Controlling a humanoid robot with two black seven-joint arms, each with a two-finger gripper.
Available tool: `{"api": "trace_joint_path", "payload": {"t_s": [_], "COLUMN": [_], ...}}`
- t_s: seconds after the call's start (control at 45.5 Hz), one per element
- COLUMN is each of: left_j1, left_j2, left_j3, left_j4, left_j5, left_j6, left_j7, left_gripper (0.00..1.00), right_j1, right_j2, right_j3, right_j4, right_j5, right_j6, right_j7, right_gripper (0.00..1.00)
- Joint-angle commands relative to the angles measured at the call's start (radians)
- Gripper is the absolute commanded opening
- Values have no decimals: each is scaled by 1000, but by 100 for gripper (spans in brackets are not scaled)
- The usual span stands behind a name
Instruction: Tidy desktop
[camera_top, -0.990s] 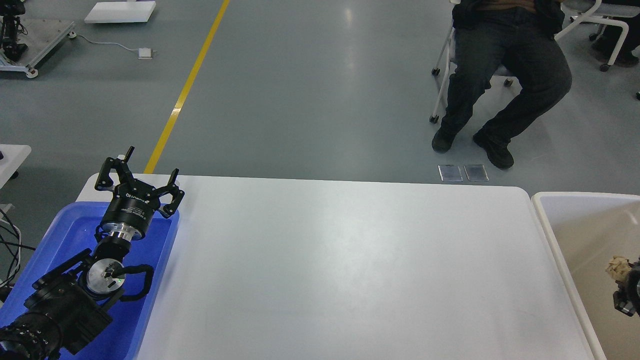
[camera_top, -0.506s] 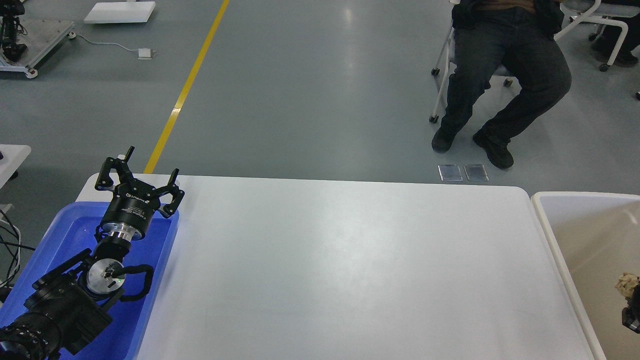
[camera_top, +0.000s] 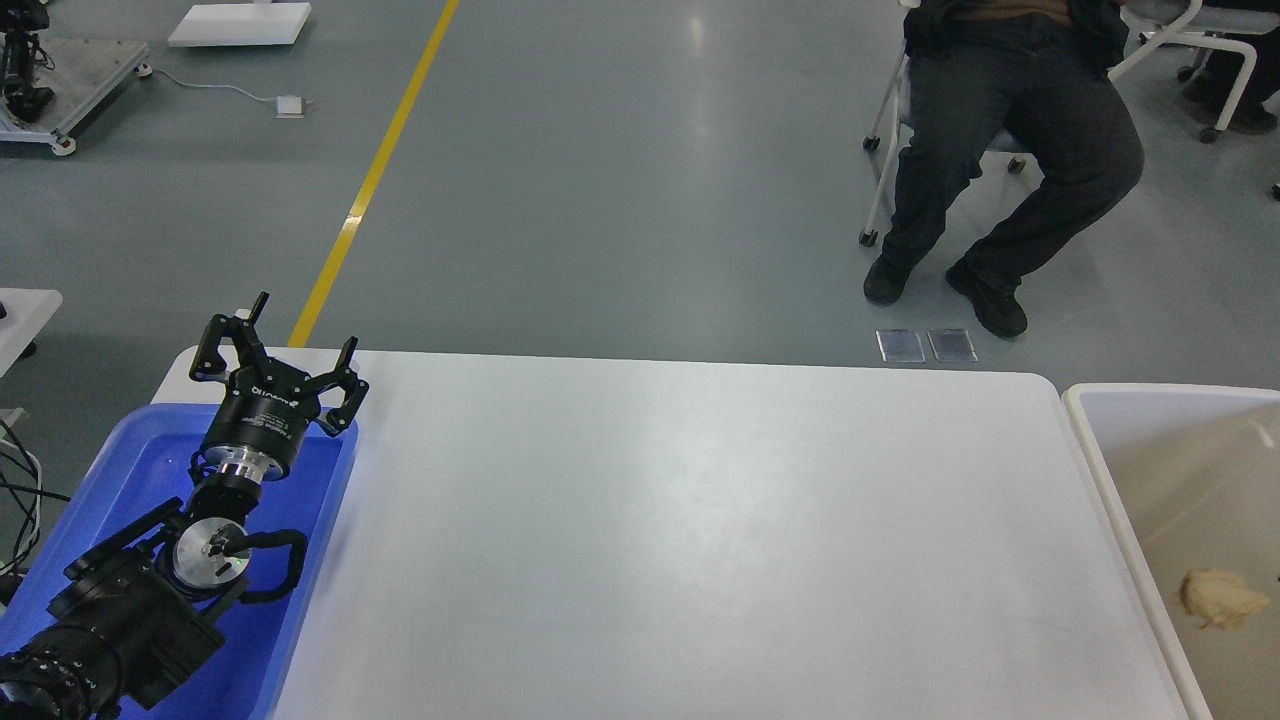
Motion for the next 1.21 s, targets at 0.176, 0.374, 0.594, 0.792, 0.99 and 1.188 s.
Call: {"api": "trace_joint_path", "payload": {"t_s": [0.176,0.374,0.594,0.792,0.99,1.188], "left_j1": [0,0,0,0,0,0], "left_j2": [0,0,0,0,0,0], "left_j3": [0,0,0,0,0,0], "left_j4": [0,0,0,0,0,0], "left_j5": [0,0,0,0,0,0], "left_j6": [0,0,0,0,0,0], "left_j7": [0,0,0,0,0,0], "left_gripper": [100,100,100,100,100,100], "right_j1": [162,185,237,284,326,338], "right_j2": [-4,1,50,120,203,283], "right_j3": [14,15,155,276,368,404], "right_j4": [6,15,15,38,52,99], "right_j5": [-24,-24,-9,-9,-7,-7], "right_j6": [6,32,158,267,425,561], "right_j7": [5,3,2,3,2,-1], "right_gripper": [100,100,100,100,100,100]}}
